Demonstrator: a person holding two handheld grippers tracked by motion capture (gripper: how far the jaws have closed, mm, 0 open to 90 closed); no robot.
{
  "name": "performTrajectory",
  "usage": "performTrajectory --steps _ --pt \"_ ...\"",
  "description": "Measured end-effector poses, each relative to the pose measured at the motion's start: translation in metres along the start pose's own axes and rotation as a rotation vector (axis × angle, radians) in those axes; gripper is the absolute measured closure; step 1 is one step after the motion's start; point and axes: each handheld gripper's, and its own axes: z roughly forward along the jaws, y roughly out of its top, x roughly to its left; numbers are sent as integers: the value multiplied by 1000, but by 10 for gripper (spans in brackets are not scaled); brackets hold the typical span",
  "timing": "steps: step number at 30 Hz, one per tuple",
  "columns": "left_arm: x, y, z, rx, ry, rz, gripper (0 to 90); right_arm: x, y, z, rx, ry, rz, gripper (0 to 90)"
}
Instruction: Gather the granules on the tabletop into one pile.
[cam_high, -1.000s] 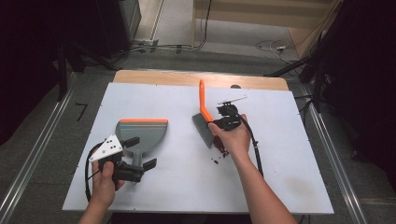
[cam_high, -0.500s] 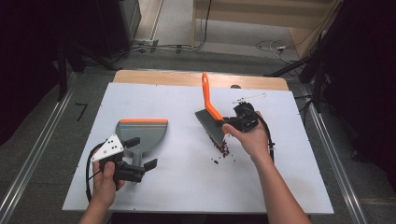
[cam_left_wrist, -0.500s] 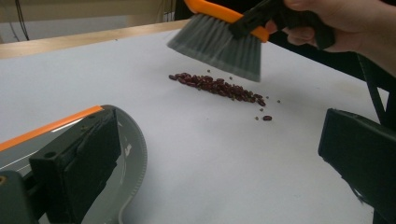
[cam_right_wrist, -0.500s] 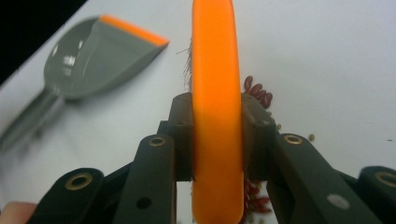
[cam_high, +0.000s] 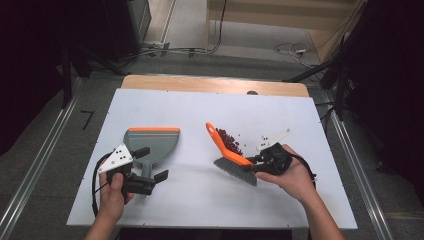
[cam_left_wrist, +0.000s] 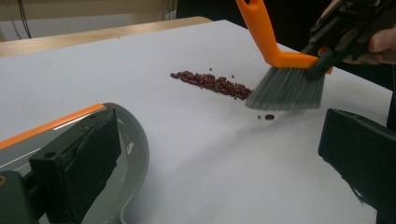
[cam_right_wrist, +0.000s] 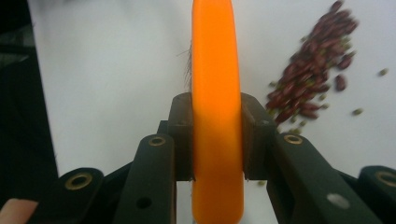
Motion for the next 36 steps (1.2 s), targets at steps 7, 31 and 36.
performTrajectory --steps 7,31,36 --pt "0 0 1 3 3 2 0 -8 -11 10 43 19 -33 689" --pt "1 -1 -2 -18 -5 -6 0 -58 19 26 46 -38 -63 682" --pt "2 -1 -2 -19 -6 -6 0 -65 26 28 38 -67 -93 683"
